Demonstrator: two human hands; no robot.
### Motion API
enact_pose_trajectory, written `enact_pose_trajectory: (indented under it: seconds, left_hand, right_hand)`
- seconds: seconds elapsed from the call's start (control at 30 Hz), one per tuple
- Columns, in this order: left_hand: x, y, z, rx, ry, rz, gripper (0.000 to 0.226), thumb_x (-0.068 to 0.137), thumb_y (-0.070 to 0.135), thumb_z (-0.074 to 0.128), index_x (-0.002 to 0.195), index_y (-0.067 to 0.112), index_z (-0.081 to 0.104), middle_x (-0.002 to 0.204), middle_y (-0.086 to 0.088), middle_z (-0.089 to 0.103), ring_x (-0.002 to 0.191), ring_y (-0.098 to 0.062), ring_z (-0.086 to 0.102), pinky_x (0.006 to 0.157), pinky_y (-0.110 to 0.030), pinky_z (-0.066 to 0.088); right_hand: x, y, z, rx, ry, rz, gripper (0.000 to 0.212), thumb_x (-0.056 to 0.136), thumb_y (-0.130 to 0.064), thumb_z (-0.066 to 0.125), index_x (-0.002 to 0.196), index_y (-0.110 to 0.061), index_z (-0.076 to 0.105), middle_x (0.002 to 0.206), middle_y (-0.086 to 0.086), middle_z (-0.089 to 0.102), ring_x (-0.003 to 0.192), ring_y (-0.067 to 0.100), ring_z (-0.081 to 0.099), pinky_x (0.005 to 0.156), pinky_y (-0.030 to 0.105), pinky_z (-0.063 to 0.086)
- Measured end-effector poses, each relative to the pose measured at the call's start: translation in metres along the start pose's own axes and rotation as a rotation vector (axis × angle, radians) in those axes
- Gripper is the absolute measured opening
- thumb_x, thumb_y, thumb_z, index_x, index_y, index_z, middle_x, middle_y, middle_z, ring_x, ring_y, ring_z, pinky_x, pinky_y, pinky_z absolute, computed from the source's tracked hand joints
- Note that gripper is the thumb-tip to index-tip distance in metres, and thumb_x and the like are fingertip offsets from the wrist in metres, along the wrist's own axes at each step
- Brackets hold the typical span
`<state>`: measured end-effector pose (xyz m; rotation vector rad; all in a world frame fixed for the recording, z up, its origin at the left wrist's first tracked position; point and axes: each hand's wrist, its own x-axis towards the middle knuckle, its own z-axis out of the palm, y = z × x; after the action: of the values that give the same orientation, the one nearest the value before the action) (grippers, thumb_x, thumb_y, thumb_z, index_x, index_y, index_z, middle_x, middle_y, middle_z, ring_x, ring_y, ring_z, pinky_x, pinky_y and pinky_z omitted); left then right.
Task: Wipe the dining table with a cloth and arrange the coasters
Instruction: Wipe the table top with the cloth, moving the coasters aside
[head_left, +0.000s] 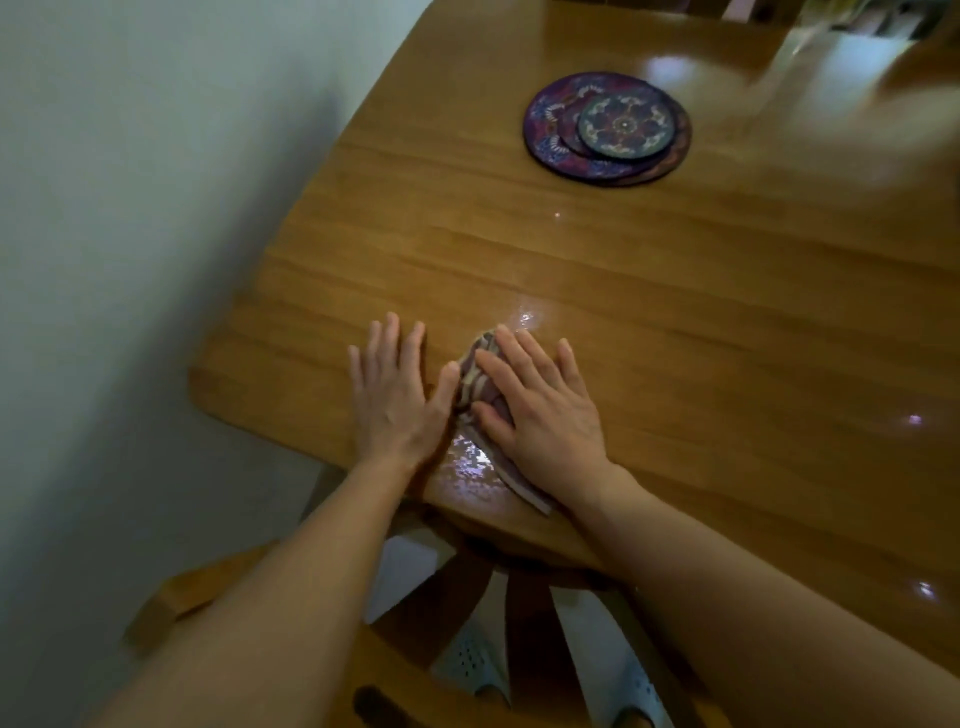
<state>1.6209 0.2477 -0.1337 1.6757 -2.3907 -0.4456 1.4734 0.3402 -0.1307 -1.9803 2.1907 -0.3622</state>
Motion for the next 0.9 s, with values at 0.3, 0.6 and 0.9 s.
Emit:
enact_pose_trajectory:
  seconds: [0.3, 0.6, 0.9]
  left_hand:
    - [-0.049, 0.201, 0.072, -0.178, -0.080, 0.153, 0.070, 0.091, 0.054, 0.013, 0.148, 0.021, 0.036, 0.163, 0.001, 0.016, 0.150, -0.014, 0.002, 0.120, -0.035, -0.006]
    - [-0.069, 0.282, 0.115, 0.080, -0.043, 0.194, 0.069, 0.092, 0.058, 0.018, 0.152, 0.024, 0.025, 0.164, -0.001, 0.011, 0.151, -0.017, -0.002, 0.122, -0.045, -0.001]
    - [-0.066, 0.283, 0.115, 0.085, -0.036, 0.188, 0.065, 0.092, 0.056, 0.026, 0.149, 0.026, 0.030, 0.162, 0.002, 0.016, 0.151, -0.014, 0.002, 0.122, -0.043, 0.000]
  right_hand:
    - [-0.088, 0.188, -0.067, -0.041, 0.007, 0.327, 0.055, 0.097, -0.052, 0.030, 0.149, -0.034, 0.030, 0.161, -0.004, 0.021, 0.149, 0.016, 0.015, 0.121, 0.044, 0.006]
    - [-0.195, 0.360, -0.129, -0.022, 0.236, 0.953, 0.066, 0.092, -0.050, 0.030, 0.147, -0.013, 0.036, 0.158, 0.014, 0.027, 0.146, 0.030, 0.022, 0.120, 0.050, 0.006]
    - [-0.074, 0.302, -0.099, -0.048, 0.086, 0.575, 0.063, 0.096, -0.050, 0.032, 0.150, -0.019, 0.028, 0.162, 0.011, 0.016, 0.149, 0.027, 0.012, 0.121, 0.046, 0.000]
